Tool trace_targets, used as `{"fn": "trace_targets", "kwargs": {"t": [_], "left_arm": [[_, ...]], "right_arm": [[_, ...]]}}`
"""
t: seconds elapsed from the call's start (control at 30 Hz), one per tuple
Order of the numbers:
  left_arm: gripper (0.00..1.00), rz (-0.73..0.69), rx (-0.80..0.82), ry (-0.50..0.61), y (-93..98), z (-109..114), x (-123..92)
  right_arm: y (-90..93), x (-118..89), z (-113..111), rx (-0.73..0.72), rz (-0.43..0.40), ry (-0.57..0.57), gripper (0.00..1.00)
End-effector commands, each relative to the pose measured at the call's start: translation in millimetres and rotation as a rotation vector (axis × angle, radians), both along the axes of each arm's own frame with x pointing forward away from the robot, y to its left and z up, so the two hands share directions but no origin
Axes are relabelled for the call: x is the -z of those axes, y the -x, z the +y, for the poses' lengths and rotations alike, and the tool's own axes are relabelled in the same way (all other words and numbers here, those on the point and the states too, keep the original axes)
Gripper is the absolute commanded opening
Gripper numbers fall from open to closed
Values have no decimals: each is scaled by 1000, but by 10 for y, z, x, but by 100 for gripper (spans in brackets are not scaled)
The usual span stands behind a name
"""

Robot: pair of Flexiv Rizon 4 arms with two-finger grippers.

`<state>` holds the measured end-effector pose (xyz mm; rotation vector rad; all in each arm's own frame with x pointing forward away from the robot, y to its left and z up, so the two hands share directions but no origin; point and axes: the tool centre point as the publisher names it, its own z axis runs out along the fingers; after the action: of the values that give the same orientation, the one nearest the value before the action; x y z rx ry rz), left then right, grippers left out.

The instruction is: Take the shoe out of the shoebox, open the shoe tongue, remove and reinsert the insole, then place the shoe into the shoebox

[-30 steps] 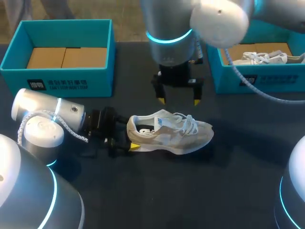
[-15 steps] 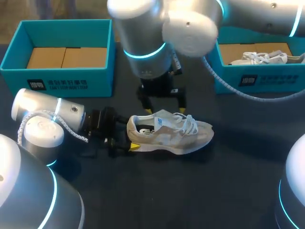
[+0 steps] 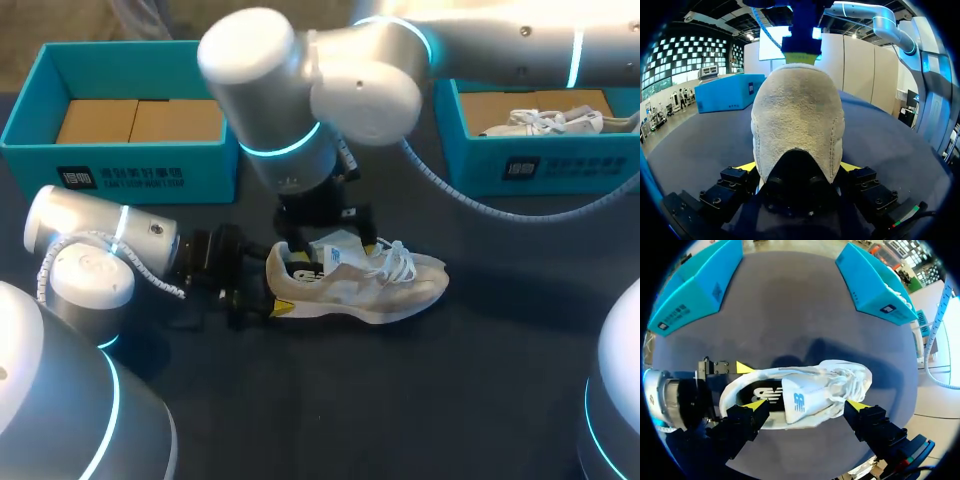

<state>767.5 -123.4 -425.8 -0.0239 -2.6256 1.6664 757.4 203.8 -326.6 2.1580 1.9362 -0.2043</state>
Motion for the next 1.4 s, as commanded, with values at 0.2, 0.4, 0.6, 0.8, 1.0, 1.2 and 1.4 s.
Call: {"fn": "trace_targets", "kwargs": {"t": [0.2,0.4,0.6,0.8,1.0,1.2,1.4], "left_arm": [[0,0,0,0,-14,3,13],[0,0,0,0,-14,3,13],[0,0,0,0,-14,3,13],[0,0,0,0,-14,3,13],[0,0,0,0,-14,3,13],[0,0,0,0,-14,3,13],[0,0,0,0,-14,3,13]], "right_arm": [[14,249,46,57,11,85,100],[24,363,-6,81,17,171,100],[40,423,-48,93,36,207,100],[61,371,-109,111,37,256,100],[77,291,-218,129,37,289,100],[66,211,-343,139,44,331,100],[66,79,-421,159,18,357,82]]}}
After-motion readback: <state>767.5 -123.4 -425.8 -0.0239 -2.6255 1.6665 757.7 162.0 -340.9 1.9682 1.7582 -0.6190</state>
